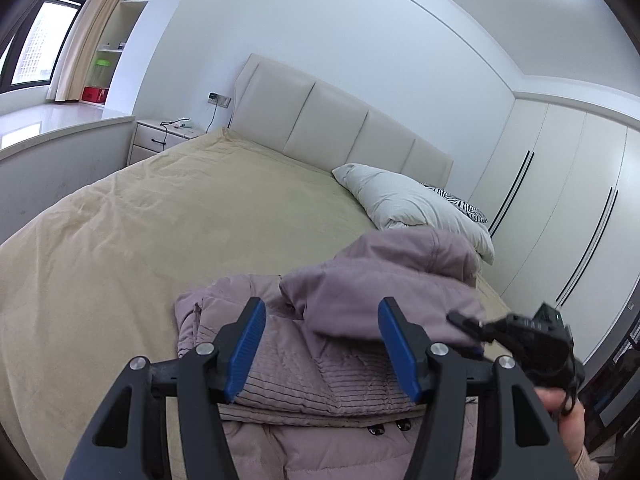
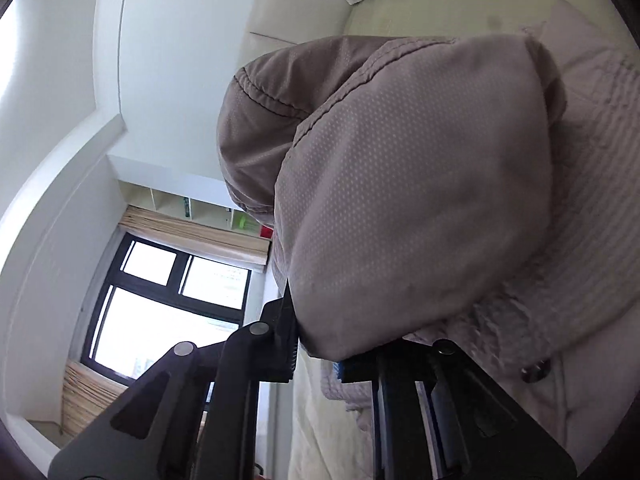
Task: Fold large clothes
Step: 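Fold the hood down onto the folded coat and open the right gripper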
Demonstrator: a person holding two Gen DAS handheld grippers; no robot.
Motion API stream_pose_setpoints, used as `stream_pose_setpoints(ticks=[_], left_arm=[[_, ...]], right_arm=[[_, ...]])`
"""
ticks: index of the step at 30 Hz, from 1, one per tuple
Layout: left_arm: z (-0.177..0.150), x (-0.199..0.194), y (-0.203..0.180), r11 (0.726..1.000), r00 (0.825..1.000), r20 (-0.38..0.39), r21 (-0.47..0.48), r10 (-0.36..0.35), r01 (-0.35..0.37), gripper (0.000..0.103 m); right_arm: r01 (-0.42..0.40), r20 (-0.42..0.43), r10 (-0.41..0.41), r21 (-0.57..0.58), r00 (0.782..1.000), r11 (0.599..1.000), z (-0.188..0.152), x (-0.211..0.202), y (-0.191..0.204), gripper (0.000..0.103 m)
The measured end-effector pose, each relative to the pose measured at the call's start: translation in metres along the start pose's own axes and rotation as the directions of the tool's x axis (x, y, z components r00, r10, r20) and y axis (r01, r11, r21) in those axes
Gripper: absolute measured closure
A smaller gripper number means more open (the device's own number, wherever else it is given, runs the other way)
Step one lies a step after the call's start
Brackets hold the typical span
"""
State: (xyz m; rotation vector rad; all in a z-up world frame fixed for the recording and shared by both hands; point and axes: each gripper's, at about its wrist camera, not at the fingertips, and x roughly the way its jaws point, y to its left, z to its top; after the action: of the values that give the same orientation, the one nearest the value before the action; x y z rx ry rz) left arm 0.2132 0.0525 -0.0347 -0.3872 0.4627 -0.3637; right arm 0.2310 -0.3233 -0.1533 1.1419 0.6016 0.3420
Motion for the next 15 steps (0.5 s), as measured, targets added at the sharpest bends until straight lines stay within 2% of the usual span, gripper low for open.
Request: stream_pose_setpoints(ticks=[4,7,9,13,15], left_arm=[[0.004,0.0,-0.009,1.0,1.0,0.003,0.023,-0.001,0.001,0.041],[0.001,0.011,-0.019,0.999,0.999,-0.038,0.041,-0.01,0.012,0.041],[0.0,0.021,-0.031,0.997,0.998,-0.058,0.078,-0.017,0.021,0.041],[0.007,0.052,-0.061,0.985,0.994,-0.099,0.161,-0.044,0.06,0.041],[0.011,0.073,-0.076,0.977,0.992,-0.112,0.199,-0.057,0.078,0.041]], right_arm=[[0.063,-0.029,-0.062,0.033,0.998,0.997,-0.043,-0.023,-0.04,0.091],[0.097,-0.106,-0.087,0.099,0.991,0.99,-0.074,-0.016,-0.076,0.091],[0.133,-0.156,-0.116,0.103,0.981,0.986,-0.091,-0.01,-0.089,0.092],[0.202,-0.222,-0.197,-0.004,0.955,0.979,-0.104,-0.015,-0.075,0.092],[0.246,-0.191,-0.26,-0.094,0.947,0.965,-0.102,-0.032,-0.058,0.091]])
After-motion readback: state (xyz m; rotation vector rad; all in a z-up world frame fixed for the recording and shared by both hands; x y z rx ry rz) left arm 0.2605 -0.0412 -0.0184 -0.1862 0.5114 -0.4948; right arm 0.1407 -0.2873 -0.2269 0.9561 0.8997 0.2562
